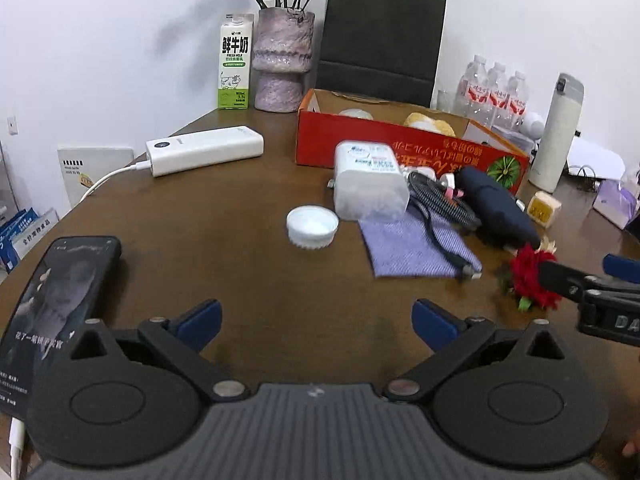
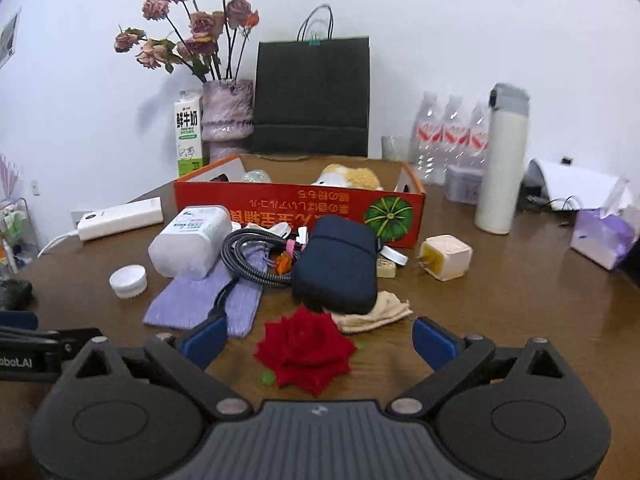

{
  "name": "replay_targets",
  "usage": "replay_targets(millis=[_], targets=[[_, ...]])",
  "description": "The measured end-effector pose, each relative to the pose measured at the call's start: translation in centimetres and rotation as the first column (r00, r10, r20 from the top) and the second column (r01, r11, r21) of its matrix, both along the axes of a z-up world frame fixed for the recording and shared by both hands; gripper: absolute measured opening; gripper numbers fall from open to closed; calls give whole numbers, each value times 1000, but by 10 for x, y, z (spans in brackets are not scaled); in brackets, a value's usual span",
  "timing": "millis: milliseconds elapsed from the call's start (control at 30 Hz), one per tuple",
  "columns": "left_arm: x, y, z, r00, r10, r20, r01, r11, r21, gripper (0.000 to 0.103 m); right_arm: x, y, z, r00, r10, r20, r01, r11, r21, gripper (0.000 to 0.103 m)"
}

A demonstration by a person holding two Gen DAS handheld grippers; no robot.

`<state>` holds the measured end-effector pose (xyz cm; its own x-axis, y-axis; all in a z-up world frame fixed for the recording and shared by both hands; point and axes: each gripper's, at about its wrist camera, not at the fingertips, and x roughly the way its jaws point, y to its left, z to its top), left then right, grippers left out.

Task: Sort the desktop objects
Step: 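Withdraw both grippers from the box back over the desk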

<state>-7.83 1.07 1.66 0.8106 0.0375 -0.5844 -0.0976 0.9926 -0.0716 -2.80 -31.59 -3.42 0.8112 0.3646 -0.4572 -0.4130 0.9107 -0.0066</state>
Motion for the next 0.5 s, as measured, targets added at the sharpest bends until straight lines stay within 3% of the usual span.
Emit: replay_targets(millis=[167,400,500], targets=[[-3,5,-6,1000,0,-9,0,1000,2,103,-2,-5,-4,999,-34,0,34,999,39,102],[-2,5,-9,1000,-11,-20,11,1000,-5,103,5,-2,-9,999,-41,-32,42,999,24,102],[4,3,-5,1000,-28,1,28,999,30,103,9,-3,-7,999,-33,-40,35,998,44,102]])
